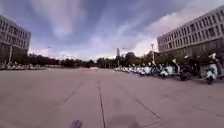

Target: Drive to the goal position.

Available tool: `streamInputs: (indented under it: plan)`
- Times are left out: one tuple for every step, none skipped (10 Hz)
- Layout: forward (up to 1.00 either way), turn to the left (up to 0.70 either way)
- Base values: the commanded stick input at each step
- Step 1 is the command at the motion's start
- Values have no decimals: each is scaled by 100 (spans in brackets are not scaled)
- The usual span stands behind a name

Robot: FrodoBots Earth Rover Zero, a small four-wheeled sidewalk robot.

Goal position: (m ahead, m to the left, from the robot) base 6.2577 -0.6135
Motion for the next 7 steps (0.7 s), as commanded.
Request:
streamInputs:
  plan:
    - [100,0]
    - [100,0]
    - [100,0]
    - [100,0]
    - [100,0]
    - [100,0]
    - [100,0]
